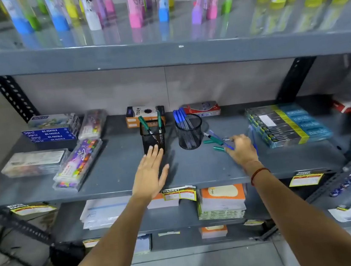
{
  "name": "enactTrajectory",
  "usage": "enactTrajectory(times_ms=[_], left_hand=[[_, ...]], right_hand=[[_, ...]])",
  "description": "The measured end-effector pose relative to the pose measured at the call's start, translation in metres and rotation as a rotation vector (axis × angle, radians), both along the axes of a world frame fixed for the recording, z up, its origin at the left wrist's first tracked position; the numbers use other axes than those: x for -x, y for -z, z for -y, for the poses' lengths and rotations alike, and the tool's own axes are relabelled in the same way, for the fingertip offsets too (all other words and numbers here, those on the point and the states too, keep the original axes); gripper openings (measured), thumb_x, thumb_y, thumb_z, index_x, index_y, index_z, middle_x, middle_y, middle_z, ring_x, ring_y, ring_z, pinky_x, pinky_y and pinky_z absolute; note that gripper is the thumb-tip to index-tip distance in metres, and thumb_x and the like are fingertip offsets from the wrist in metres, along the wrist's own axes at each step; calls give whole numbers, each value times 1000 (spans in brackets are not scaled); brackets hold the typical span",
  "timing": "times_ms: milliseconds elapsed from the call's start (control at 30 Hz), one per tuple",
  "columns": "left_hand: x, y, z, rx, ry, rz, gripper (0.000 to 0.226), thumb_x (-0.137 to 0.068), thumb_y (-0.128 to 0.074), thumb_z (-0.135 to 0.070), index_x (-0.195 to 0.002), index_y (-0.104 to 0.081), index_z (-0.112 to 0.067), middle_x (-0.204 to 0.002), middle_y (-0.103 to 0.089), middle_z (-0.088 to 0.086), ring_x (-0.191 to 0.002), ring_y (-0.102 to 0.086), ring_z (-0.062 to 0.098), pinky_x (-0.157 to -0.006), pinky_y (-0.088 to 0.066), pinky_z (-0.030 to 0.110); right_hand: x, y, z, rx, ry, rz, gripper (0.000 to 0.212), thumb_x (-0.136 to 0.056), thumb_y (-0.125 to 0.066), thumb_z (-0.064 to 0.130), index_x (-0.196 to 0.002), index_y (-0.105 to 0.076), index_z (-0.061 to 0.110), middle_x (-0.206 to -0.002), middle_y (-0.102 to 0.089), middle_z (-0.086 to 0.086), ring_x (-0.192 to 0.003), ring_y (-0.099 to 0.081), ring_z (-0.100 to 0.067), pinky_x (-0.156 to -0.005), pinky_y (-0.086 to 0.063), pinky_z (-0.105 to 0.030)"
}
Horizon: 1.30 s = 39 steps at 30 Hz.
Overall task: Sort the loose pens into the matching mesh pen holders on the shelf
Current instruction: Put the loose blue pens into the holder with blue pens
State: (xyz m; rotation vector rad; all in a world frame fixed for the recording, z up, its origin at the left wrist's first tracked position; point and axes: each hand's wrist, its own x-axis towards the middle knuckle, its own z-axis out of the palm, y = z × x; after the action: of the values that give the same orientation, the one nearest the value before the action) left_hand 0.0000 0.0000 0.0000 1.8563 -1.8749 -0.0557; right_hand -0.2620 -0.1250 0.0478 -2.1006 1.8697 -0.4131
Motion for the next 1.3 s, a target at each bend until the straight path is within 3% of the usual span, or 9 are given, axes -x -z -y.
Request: enactTrajectory(times_ms=[133,333,500,600,767,900,1033,1167,1300], left_hand=[[-9,26,-4,-199,-7,23,45,-100,-33,-28,-142,-35,-13,-153,-31,9,-143,-21,21,-117,-13,34],[-6,29,-5,-156,-32,72,52,-94,-24,-33,-139,-42,-13,-148,-40,8,-139,-32,24,-115,-22,37],[-5,29,-3,-199,-59,59,54,-96,-27,-39,-143,-34,-13,-152,-33,6,-142,-24,24,-117,-17,39],[-6,32,0,-242,-78,86,56,-97,-31,-43,-146,-26,-15,-155,-26,3,-144,-16,21,-118,-11,36],[-5,31,-1,-243,-91,88,57,-97,-32,-45,-146,-26,-15,-155,-26,3,-144,-16,21,-118,-11,36],[-4,31,0,-249,-91,86,58,-96,-31,-46,-145,-26,-15,-155,-27,3,-144,-16,21,-118,-11,36],[-5,34,1,-236,-101,99,59,-96,-30,-47,-145,-27,-16,-154,-28,2,-144,-18,20,-117,-12,35],[-5,34,1,-237,-110,104,59,-96,-29,-48,-145,-27,-17,-154,-28,1,-144,-17,19,-118,-11,35],[-5,34,1,-230,-115,111,60,-95,-26,-50,-145,-28,-17,-154,-30,2,-144,-19,19,-117,-12,34]], right_hand=[[2,4,2,-29,36,-7,29,-88,-62,11,-113,-59,-2,-117,-60,-26,-112,-55,-40,-90,-50,-46],[2,16,3,45,79,42,15,-89,-53,1,-94,-66,-6,-102,-64,-31,-96,-61,-44,-80,-51,-44],[-10,-16,15,287,163,241,17,-93,-54,11,-95,-65,-2,-87,-67,-26,-87,-63,-41,-78,-49,-40],[-29,-60,25,469,125,451,13,-90,-58,13,-89,-62,1,-79,-56,-15,-86,-60,-39,-78,-42,-38],[-71,-114,40,708,-37,574,17,-88,-53,1,-92,-68,-5,-95,-62,-31,-83,-61,-37,-74,-42,-35],[-94,-103,43,568,-136,425,22,-91,-47,0,-101,-65,-5,-109,-60,-30,-95,-60,-36,-79,-41,-31],[-104,-61,32,400,-89,315,28,-95,-49,10,-122,-53,3,-120,-57,-24,-106,-59,-37,-87,-48,-40],[-113,-40,35,310,-111,192,28,-95,-53,20,-113,-56,-1,-110,-64,-24,-109,-56,-36,-81,-50,-42],[-118,-36,42,312,-158,57,35,-100,-41,25,-118,-59,1,-120,-60,-25,-128,-40,-36,-98,-41,-45]])
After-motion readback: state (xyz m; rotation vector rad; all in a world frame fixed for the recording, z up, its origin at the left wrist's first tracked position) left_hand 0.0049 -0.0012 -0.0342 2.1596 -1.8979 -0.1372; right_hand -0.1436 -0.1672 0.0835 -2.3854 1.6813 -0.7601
